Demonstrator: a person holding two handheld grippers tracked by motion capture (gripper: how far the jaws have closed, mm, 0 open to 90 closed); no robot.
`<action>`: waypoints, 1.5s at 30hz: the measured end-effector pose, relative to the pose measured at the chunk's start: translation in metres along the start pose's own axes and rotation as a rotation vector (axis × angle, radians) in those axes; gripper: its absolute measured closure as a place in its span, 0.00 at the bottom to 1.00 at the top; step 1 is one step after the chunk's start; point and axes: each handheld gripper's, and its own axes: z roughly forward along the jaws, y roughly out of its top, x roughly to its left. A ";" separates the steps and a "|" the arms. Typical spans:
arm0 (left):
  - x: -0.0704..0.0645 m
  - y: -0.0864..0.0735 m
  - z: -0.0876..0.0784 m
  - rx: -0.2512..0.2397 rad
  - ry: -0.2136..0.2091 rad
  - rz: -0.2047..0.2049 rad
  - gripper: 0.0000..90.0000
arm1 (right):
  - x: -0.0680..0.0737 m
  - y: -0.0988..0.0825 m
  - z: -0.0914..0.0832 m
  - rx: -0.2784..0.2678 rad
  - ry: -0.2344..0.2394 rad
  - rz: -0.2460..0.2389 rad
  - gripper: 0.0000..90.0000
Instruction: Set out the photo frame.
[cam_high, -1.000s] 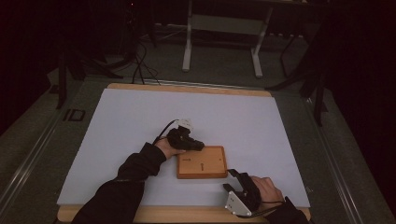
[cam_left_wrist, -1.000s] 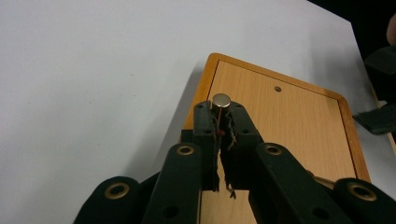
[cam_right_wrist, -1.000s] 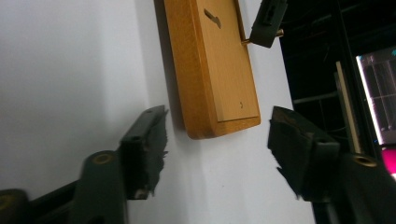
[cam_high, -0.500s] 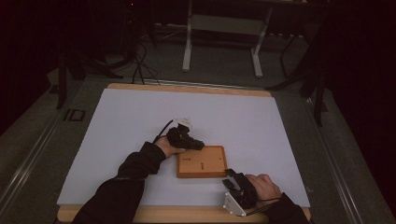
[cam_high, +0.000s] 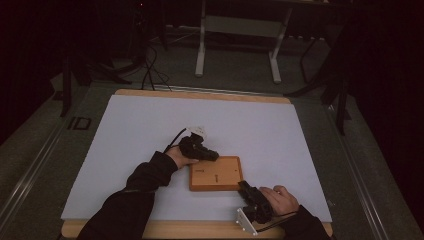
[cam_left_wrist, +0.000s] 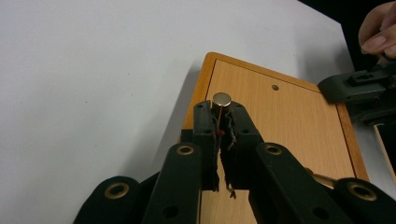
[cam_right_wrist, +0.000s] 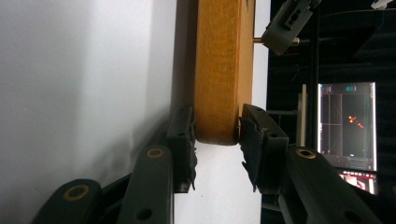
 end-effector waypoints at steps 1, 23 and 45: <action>0.000 0.000 0.000 0.004 0.002 0.005 0.95 | 0.000 0.000 0.000 0.002 0.002 -0.003 0.74; -0.015 0.009 -0.035 -0.070 0.141 0.091 0.31 | -0.015 0.005 -0.004 -0.004 0.041 0.003 0.76; -0.061 -0.024 -0.107 -0.260 0.217 0.190 0.12 | -0.115 -0.025 0.015 -0.168 0.341 0.259 0.79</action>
